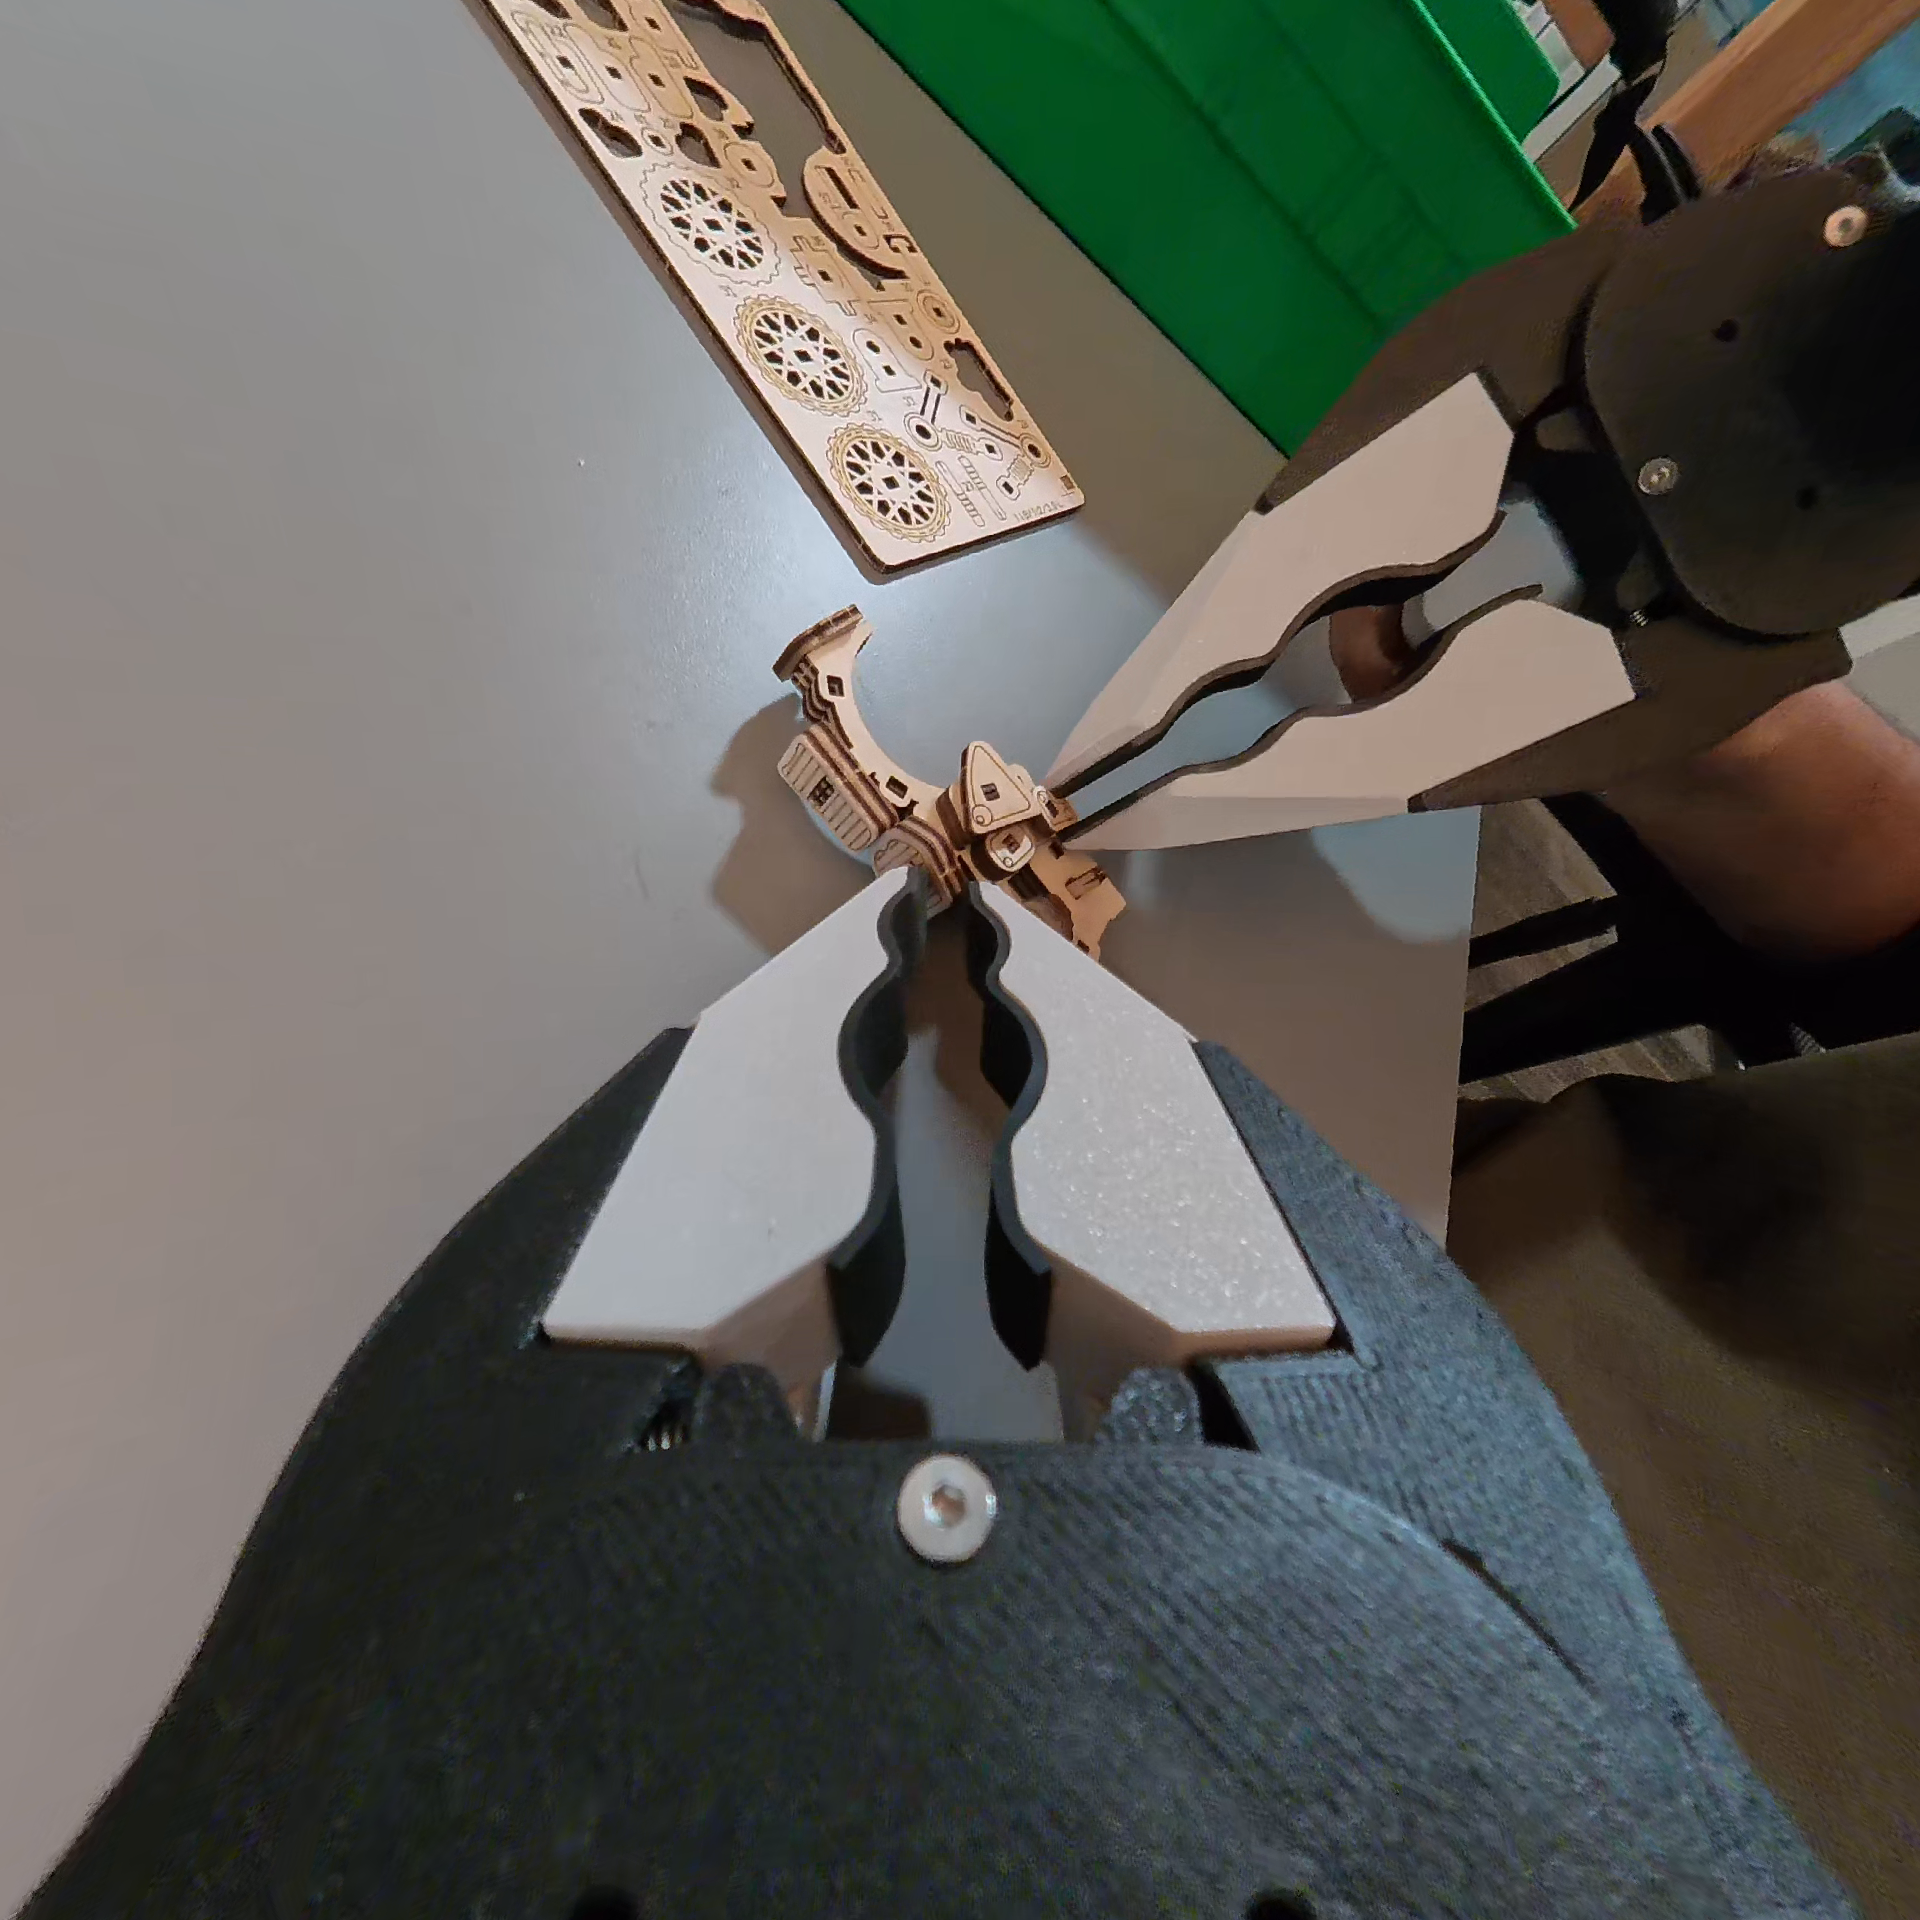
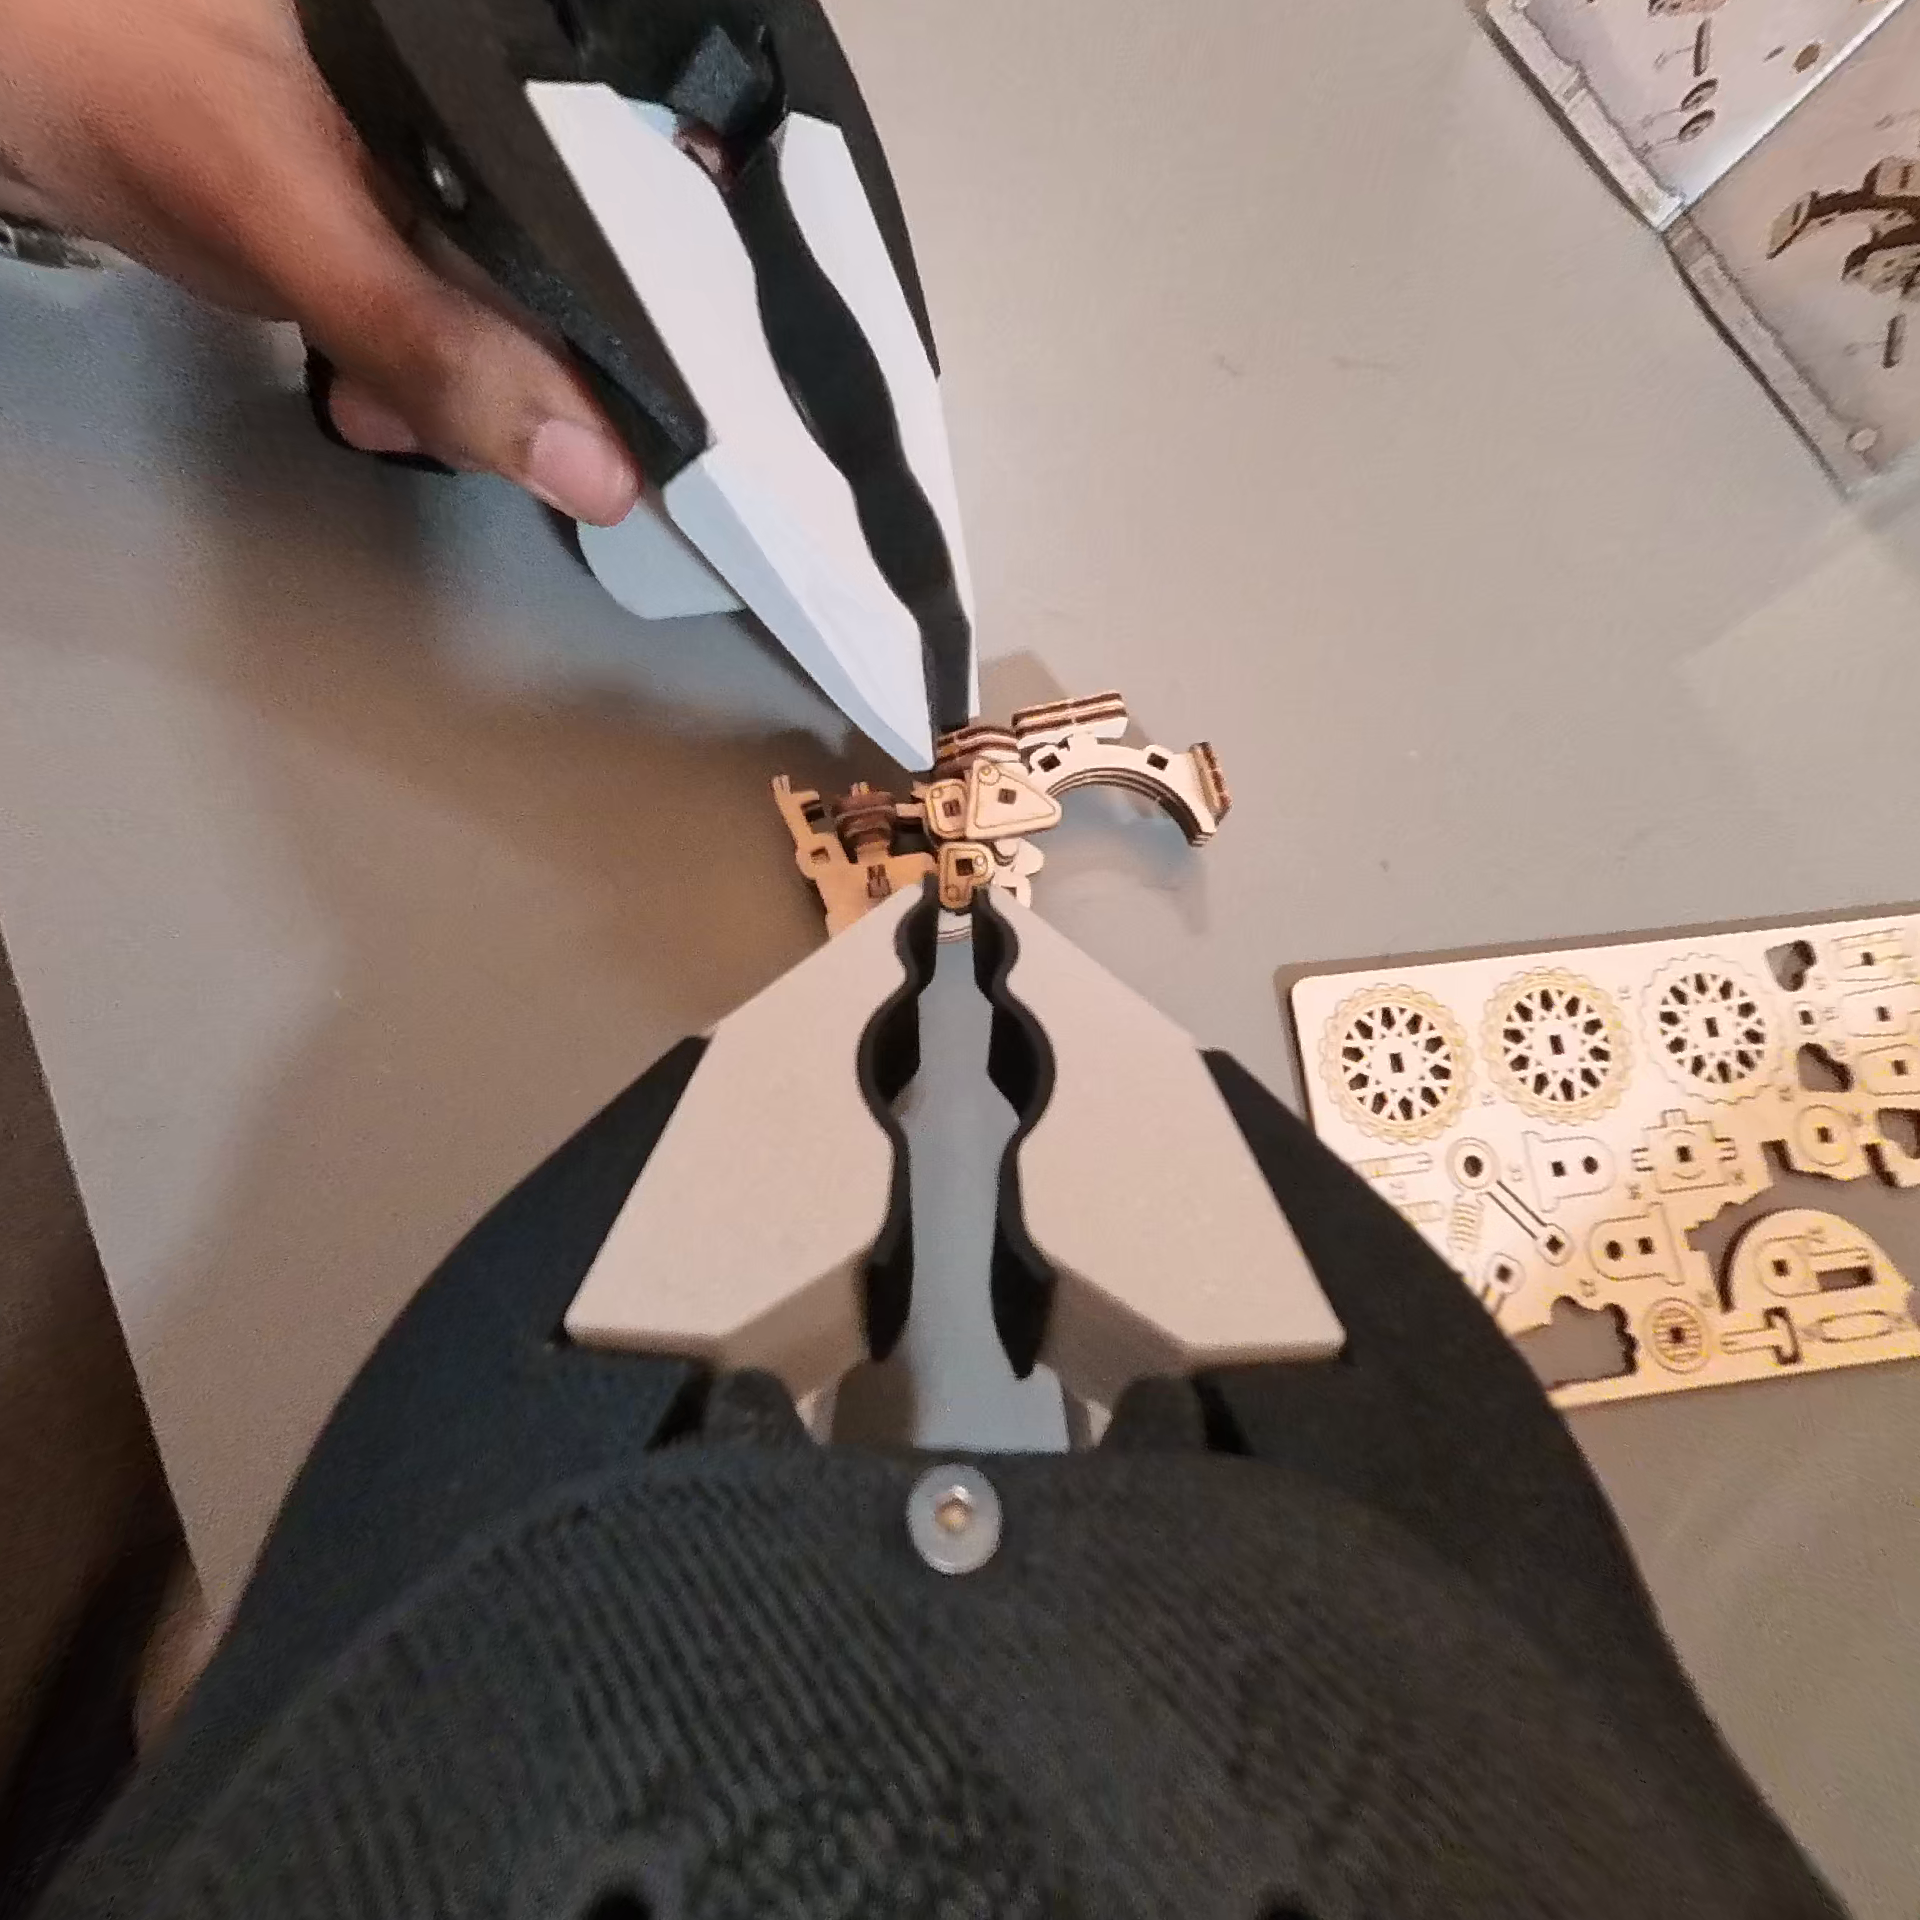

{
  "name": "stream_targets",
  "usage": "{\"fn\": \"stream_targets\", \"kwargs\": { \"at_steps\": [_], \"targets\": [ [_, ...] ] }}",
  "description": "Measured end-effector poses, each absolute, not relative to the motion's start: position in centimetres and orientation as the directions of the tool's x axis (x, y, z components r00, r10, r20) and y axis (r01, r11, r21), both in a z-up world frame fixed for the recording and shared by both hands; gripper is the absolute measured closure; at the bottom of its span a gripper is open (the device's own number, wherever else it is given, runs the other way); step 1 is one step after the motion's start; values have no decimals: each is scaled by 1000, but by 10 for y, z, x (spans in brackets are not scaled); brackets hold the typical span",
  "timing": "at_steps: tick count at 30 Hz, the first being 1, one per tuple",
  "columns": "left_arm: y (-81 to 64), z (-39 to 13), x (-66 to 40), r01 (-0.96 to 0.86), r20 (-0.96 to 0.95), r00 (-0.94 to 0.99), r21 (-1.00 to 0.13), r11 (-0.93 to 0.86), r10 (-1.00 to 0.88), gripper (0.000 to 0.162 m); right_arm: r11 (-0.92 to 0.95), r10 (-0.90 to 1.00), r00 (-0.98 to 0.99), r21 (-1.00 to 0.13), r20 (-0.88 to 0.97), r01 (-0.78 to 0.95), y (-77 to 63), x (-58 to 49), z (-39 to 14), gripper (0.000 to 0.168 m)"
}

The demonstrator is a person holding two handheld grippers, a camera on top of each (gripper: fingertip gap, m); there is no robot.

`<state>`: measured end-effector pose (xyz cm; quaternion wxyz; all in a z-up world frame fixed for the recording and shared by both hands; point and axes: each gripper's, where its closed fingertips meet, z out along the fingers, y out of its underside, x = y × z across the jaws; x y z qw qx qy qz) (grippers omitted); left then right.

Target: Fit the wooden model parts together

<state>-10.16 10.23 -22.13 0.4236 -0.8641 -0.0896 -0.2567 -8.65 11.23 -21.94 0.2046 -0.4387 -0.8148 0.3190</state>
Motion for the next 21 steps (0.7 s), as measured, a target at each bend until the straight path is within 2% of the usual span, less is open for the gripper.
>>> {"fn": "stream_targets", "kwargs": {
  "at_steps": [3,7,13,21],
  "targets": [
    [102,-221,-101,379,529,846,-684,-624,-65,155,428,840,-539,-694,68,579,112,-86,-220,164],
    [104,-217,-98,442,596,800,-663,-604,-69,143,444,833,-548,-689,81,573,112,-86,-220,164],
    [108,-219,-99,593,724,690,-557,-582,11,131,479,829,-543,-674,135,563,111,-87,-220,164],
    [111,-223,-101,599,697,713,-549,-584,76,131,433,854,-508,-693,111,576,110,-87,-219,164]
  ]
}}
